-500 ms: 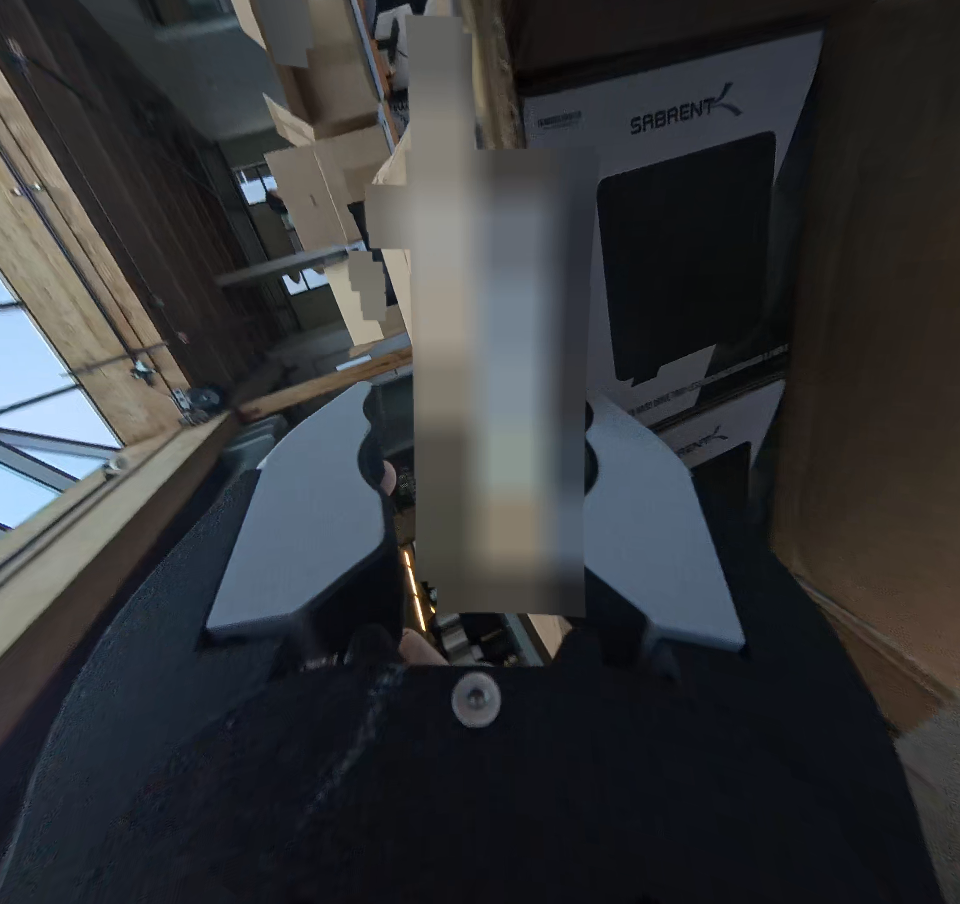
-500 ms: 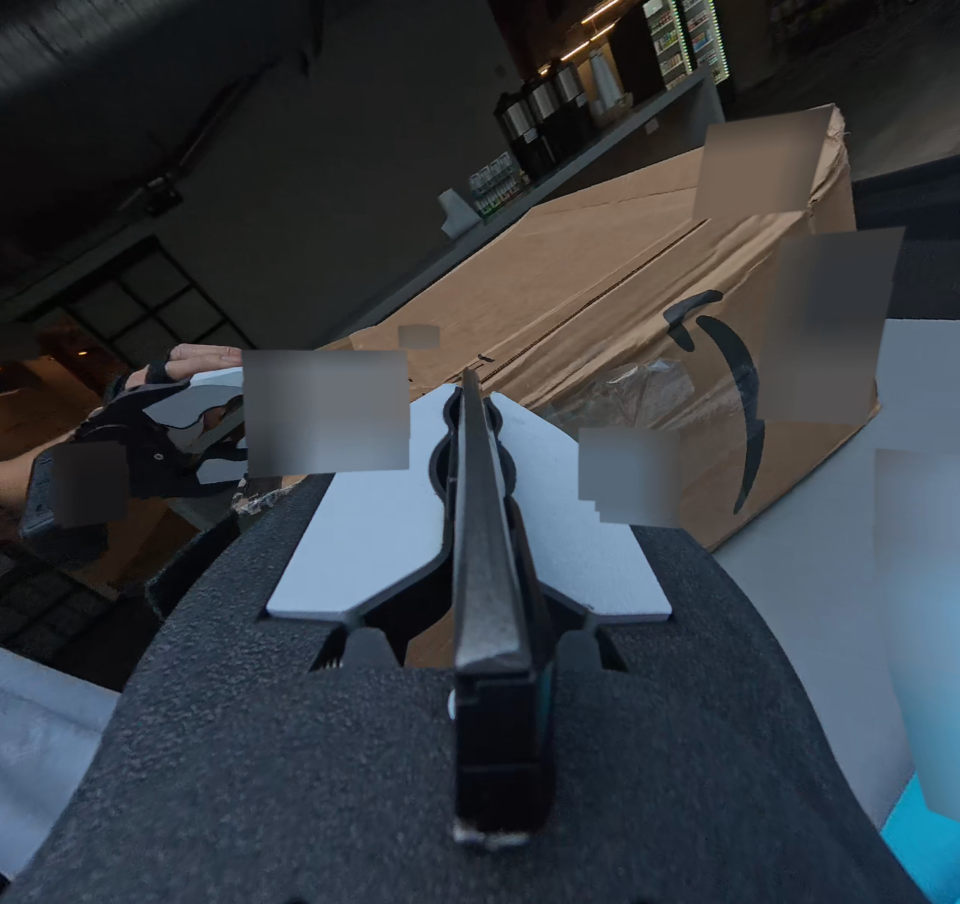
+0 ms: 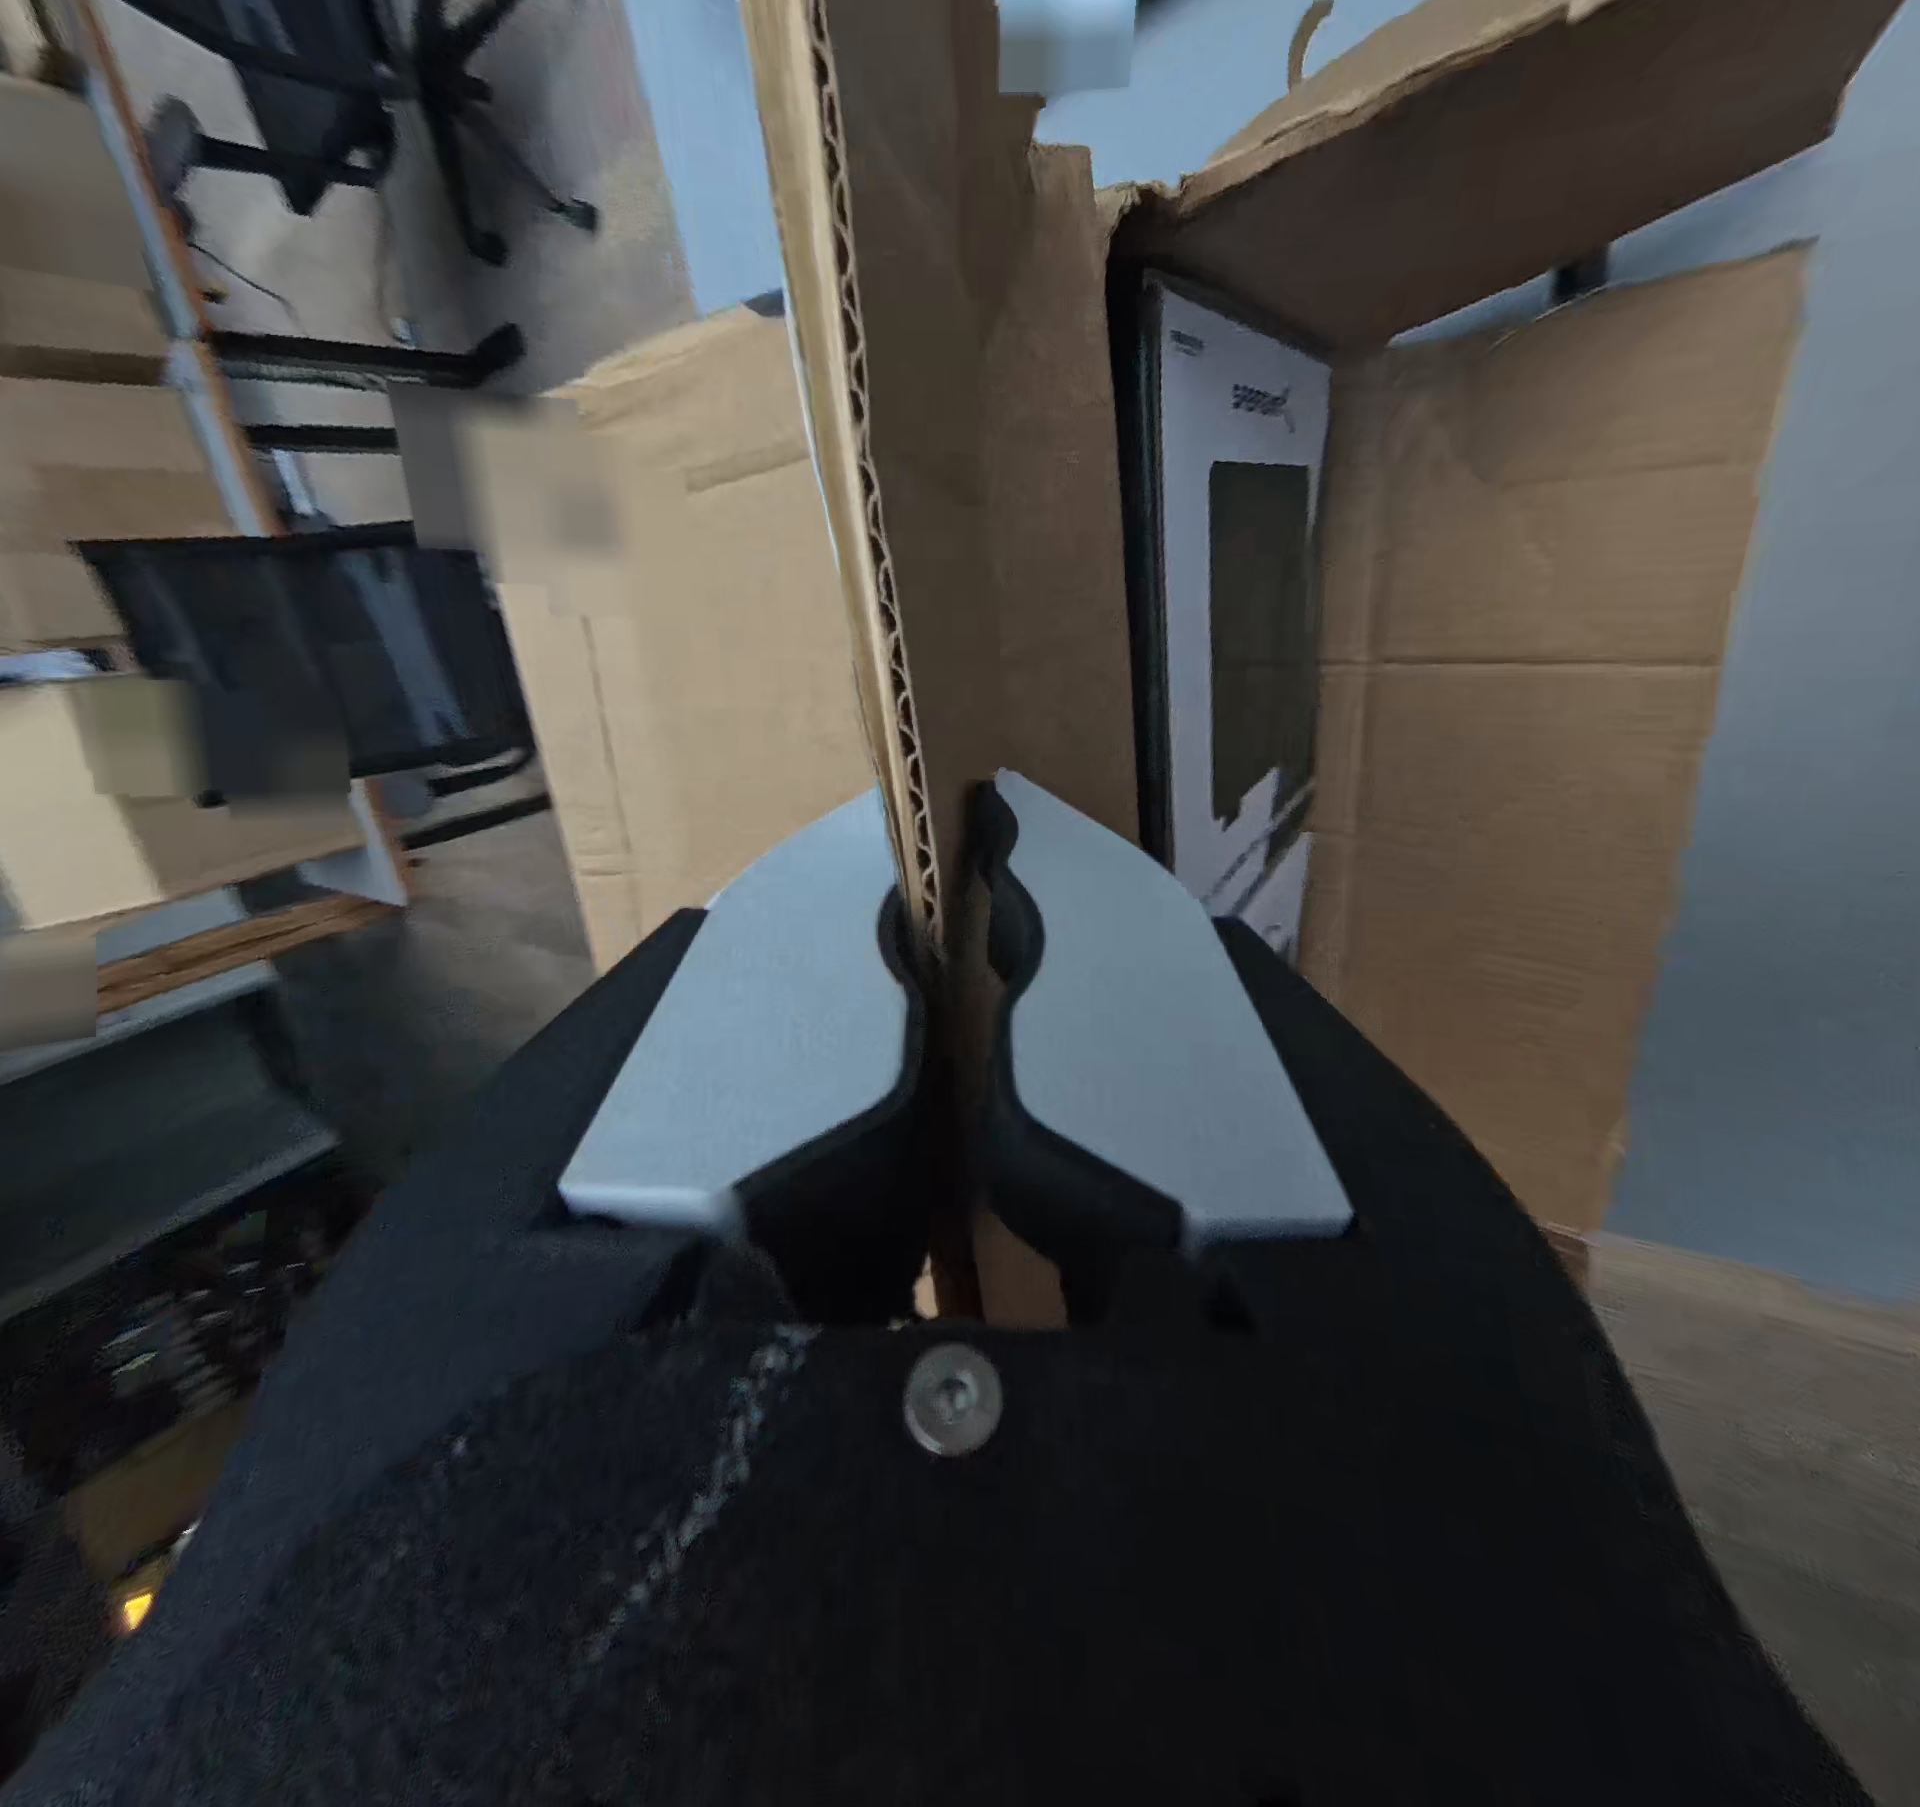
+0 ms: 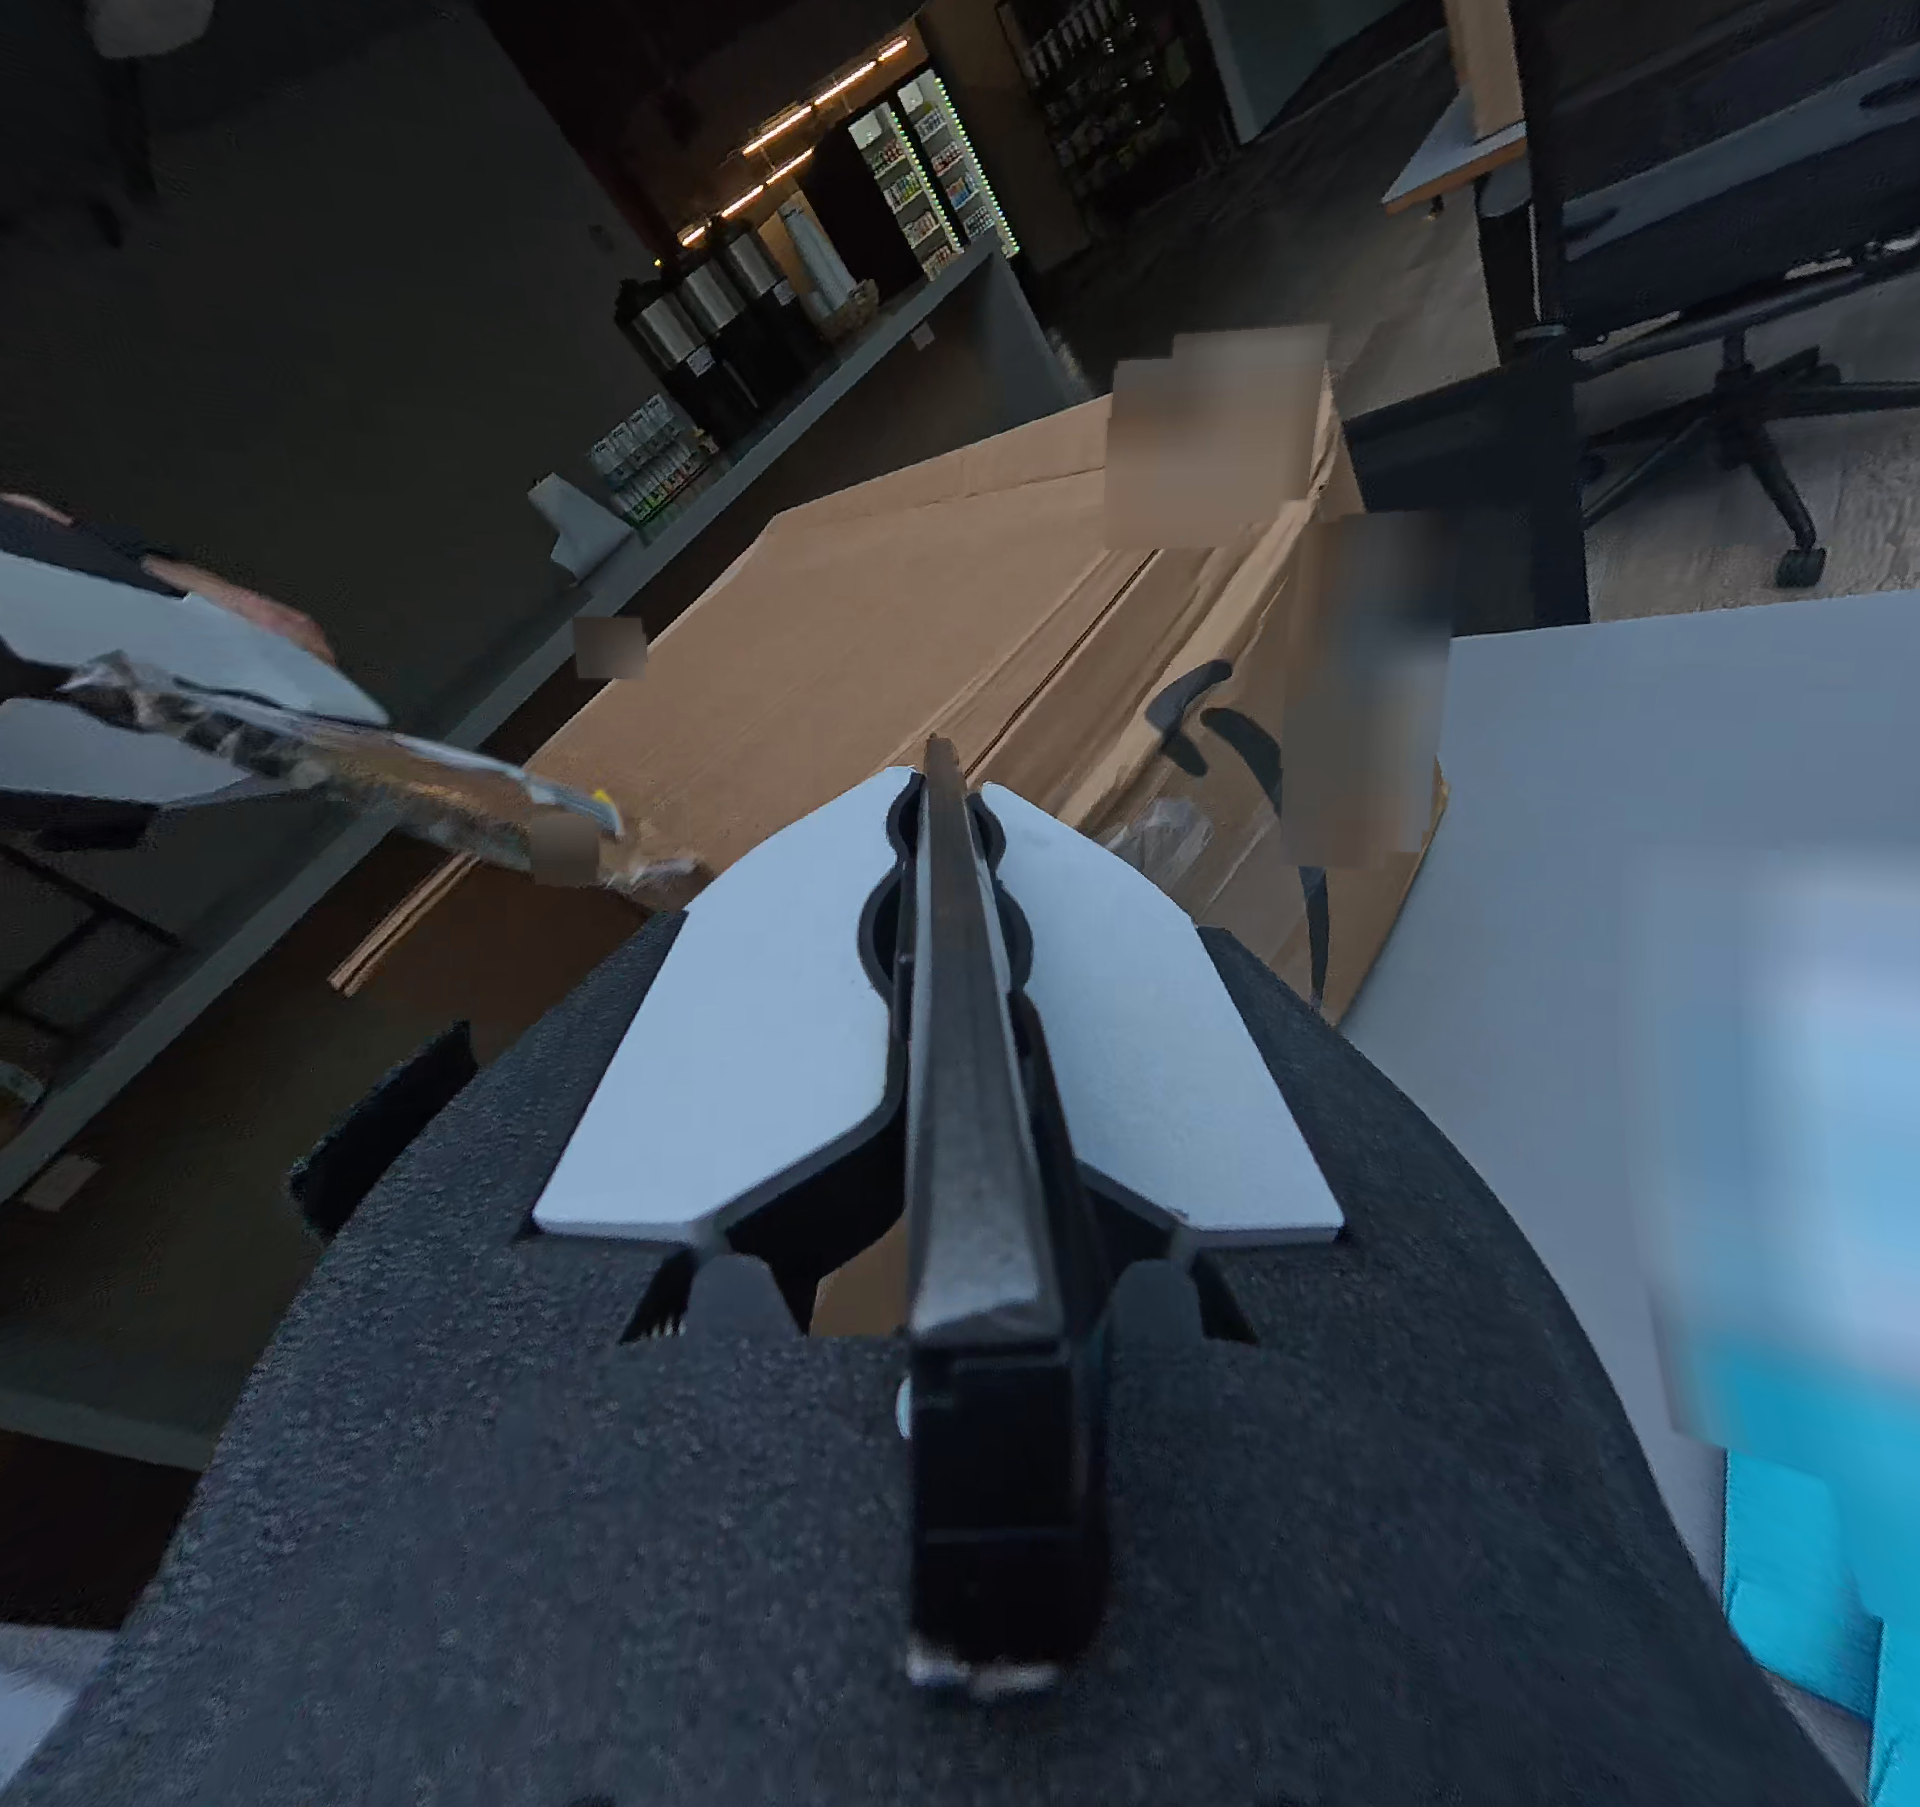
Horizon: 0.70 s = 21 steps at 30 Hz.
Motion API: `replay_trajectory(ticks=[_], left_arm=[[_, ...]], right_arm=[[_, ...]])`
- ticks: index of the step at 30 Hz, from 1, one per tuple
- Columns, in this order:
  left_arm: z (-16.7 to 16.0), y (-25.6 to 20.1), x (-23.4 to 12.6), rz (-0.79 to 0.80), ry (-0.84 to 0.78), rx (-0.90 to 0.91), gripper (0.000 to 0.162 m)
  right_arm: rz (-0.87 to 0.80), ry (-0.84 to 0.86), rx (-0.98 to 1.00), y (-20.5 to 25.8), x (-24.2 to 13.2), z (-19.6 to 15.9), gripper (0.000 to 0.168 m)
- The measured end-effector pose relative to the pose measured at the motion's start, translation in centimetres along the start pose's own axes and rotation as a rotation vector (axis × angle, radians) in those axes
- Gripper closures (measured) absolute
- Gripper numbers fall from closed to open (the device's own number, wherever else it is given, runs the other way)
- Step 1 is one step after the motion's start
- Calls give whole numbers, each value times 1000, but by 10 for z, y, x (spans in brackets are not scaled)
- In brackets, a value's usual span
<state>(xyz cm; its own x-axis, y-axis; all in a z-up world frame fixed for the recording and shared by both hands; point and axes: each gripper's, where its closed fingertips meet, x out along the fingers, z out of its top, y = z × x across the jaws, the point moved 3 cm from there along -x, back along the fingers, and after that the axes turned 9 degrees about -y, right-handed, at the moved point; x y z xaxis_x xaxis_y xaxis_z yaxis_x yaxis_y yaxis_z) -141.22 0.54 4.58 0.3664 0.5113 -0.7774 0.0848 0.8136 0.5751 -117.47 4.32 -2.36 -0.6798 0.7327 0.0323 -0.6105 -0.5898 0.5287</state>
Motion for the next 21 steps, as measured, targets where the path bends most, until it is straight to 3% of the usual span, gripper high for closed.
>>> replay_trajectory(ticks=[4, 7, 9, 14, 21], left_arm=[[-5, 17, 4, -154, 3, -181, 159], [-6, 19, 4, -148, 14, -150, 158], [-5, 16, 2, -148, 25, -131, 157], [-6, 18, 4, -187, 27, -217, 157], [-8, 29, 9, -267, 75, -387, 159]], right_arm=[[-34, 35, -71, -44, 60, 21, 163], [105, 108, -597, -49, 90, 19, 163], [281, 78, -858, -29, 78, 9, 162], [518, 9, -1145, 21, 10, -27, 162], [634, -85, -1644, 50, 9, -69, 162]])
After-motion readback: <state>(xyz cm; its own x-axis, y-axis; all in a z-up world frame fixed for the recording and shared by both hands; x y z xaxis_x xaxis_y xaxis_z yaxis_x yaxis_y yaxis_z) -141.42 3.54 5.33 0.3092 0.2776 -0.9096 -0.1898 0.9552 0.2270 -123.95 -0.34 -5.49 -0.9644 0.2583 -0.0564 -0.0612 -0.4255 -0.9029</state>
